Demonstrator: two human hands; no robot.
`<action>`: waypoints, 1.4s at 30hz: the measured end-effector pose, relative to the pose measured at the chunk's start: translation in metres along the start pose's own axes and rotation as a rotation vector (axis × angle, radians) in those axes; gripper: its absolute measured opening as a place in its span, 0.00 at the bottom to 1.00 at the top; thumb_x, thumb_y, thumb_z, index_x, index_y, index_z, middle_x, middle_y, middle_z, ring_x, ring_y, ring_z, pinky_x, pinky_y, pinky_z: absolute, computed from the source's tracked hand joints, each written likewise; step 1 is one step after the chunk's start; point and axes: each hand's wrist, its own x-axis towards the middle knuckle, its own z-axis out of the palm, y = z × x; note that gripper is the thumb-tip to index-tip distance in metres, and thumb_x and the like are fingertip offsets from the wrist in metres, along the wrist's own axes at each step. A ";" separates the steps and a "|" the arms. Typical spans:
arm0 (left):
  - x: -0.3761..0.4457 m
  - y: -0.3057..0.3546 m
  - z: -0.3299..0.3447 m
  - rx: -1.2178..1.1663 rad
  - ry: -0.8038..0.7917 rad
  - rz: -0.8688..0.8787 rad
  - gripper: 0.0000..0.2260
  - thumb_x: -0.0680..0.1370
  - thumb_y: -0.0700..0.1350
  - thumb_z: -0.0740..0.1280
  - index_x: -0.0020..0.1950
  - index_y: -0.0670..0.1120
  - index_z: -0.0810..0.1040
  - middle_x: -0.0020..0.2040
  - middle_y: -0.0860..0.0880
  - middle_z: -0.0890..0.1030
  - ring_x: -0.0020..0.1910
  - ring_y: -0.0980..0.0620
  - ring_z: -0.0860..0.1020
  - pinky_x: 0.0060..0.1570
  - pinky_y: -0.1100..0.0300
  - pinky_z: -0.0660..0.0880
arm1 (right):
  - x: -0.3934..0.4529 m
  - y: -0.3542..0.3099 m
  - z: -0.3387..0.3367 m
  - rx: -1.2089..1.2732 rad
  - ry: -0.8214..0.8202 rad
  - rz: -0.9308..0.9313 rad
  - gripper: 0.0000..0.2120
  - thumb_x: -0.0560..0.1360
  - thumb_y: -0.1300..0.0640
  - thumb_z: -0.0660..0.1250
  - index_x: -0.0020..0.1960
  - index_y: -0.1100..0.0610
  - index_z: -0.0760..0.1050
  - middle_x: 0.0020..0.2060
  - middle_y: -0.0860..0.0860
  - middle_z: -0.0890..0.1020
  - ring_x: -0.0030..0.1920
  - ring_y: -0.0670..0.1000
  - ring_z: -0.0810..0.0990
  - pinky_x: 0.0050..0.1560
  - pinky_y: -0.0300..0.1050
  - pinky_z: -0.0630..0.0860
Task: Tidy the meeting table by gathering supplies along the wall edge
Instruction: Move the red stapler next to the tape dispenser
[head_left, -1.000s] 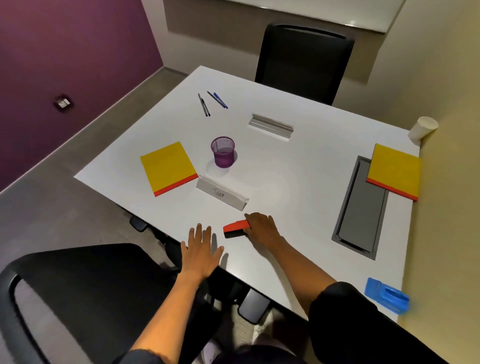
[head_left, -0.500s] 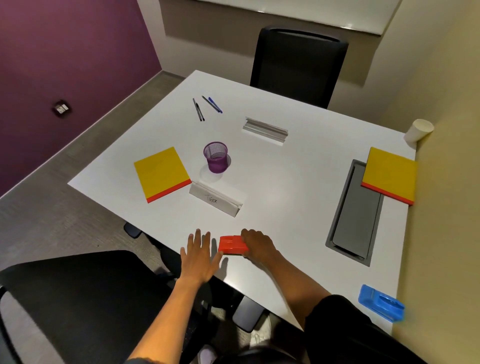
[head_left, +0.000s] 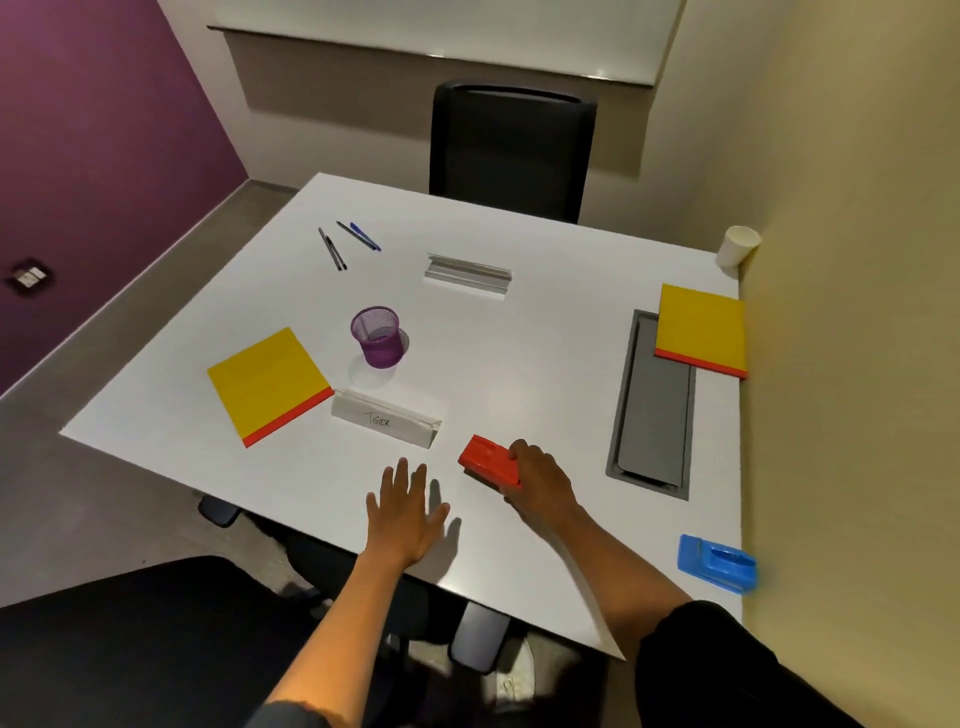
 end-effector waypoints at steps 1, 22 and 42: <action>0.003 0.007 -0.001 0.001 -0.006 0.025 0.32 0.80 0.62 0.52 0.79 0.50 0.45 0.79 0.46 0.42 0.78 0.44 0.41 0.74 0.42 0.47 | -0.002 0.005 -0.006 0.015 0.027 0.019 0.24 0.70 0.50 0.71 0.61 0.51 0.65 0.54 0.52 0.76 0.52 0.55 0.75 0.46 0.47 0.74; 0.055 0.178 0.018 0.019 -0.093 0.455 0.32 0.80 0.60 0.55 0.79 0.49 0.47 0.79 0.46 0.44 0.78 0.44 0.42 0.73 0.40 0.48 | -0.049 0.159 -0.090 0.140 0.445 0.743 0.25 0.73 0.56 0.70 0.66 0.58 0.65 0.59 0.59 0.74 0.58 0.60 0.75 0.56 0.55 0.77; 0.073 0.190 0.035 0.125 -0.131 0.424 0.33 0.79 0.60 0.55 0.79 0.49 0.47 0.79 0.47 0.45 0.78 0.44 0.43 0.73 0.41 0.51 | -0.040 0.213 -0.080 -0.041 0.456 0.935 0.21 0.70 0.58 0.73 0.59 0.60 0.70 0.51 0.60 0.75 0.49 0.60 0.78 0.43 0.51 0.78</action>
